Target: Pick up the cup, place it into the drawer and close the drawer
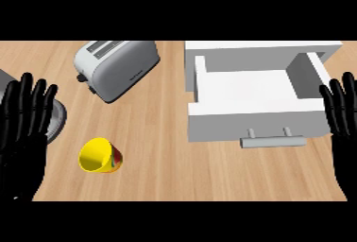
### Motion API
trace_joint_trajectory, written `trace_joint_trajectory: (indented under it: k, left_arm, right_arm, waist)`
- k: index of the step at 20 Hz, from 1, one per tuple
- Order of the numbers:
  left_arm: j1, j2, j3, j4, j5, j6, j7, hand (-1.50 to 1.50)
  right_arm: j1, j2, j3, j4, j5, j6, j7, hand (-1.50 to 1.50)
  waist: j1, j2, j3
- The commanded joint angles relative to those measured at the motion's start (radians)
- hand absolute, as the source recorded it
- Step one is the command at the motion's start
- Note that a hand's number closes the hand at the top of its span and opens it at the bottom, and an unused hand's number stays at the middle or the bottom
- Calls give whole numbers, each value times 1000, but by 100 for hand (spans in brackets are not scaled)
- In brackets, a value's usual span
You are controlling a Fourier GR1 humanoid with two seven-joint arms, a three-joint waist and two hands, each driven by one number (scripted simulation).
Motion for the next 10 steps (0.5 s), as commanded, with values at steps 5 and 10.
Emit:
trace_joint_trajectory:
  k: [5, 10]
  left_arm:
    - [101, 1, -33, 42, 35, -93, -143, -150]
    - [156, -42, -21, 1, 220, -108, 1, -150]
  right_arm:
    - [31, 25, 31, -20, -18, 44, 4, -150]
    - [-8, 68, 73, 14, -90, 51, 73, -150]
  waist:
    - [37, 14, -7]
    - [43, 14, -7]
